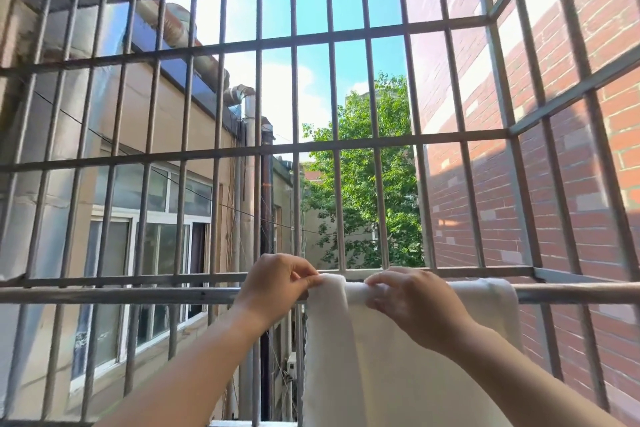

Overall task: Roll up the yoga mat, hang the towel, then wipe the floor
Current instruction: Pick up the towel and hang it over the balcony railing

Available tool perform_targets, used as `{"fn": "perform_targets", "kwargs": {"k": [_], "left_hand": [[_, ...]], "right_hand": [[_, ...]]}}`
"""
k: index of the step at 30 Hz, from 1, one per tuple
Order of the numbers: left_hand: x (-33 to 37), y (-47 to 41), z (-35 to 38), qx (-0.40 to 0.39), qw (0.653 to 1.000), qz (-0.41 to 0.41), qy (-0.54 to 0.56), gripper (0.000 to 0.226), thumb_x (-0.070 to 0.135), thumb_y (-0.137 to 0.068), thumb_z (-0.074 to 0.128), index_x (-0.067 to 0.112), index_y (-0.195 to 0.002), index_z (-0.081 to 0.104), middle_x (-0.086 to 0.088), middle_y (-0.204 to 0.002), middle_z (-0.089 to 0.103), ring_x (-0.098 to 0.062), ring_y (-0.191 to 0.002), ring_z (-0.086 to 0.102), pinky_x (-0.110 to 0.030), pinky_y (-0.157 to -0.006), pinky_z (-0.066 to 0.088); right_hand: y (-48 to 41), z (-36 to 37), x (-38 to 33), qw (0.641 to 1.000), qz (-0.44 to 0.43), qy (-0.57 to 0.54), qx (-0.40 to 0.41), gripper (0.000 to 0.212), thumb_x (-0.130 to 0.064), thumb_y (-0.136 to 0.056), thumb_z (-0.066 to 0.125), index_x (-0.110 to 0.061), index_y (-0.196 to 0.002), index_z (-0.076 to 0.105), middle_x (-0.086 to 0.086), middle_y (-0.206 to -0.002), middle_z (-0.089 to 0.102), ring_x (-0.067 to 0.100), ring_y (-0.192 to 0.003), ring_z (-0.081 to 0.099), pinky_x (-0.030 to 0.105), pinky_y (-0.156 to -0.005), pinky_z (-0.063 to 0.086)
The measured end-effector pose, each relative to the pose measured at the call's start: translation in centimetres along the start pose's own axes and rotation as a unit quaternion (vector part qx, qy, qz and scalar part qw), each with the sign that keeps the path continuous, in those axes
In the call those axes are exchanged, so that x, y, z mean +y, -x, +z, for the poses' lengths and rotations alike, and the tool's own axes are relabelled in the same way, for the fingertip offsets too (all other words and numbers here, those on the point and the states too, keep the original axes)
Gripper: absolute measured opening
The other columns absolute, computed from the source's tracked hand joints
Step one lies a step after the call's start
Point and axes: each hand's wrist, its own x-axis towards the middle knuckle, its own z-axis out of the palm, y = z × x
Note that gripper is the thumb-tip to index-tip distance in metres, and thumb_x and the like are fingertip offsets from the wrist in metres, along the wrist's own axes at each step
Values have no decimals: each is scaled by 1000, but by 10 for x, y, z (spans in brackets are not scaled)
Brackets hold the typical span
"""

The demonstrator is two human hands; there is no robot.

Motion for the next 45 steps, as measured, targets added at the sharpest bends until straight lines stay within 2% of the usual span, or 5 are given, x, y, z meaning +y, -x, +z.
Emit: {"fn": "perform_targets", "kwargs": {"k": [12,24,34,39,45], "left_hand": [[-43,8,-30,2,994,-65,-86,7,33,-84,66,27,-87,68,12,-79,67,-2,-74,62,-20,-68,48],[10,12,20,-57,994,82,-36,34,41,-81,68,30,-112,66,16,-114,64,-3,-104,58,-20,-90,45],[3,-3,35,-29,998,29,45,11,59,-75,63,50,-78,68,25,-85,68,3,-87,62,-29,-77,53],[9,-16,35,-46,998,9,43,9,46,-84,61,42,-79,67,15,-83,70,-1,-84,63,-27,-75,51],[20,-15,47,-18,998,13,63,4,37,-85,63,38,-87,67,18,-85,68,0,-84,62,-30,-80,52]], "right_hand": [[-7,0,3,998,38,-42,-13,21,-47,-81,65,-34,-97,68,-12,-101,68,11,-93,63,28,-77,48],[10,-8,9,998,-17,-55,20,30,-38,-69,79,-27,-95,72,-14,-97,67,8,-87,62,20,-78,45],[33,-32,48,997,3,-32,68,26,-30,-65,83,-23,-88,71,-8,-92,63,13,-78,62,26,-66,49],[21,-39,57,994,17,-96,43,11,-30,-75,76,-20,-80,73,-12,-81,62,9,-72,61,31,-70,49],[-2,-45,57,994,45,-102,-7,17,-32,-76,75,-20,-88,74,-14,-82,64,1,-78,58,6,-69,40]]}}
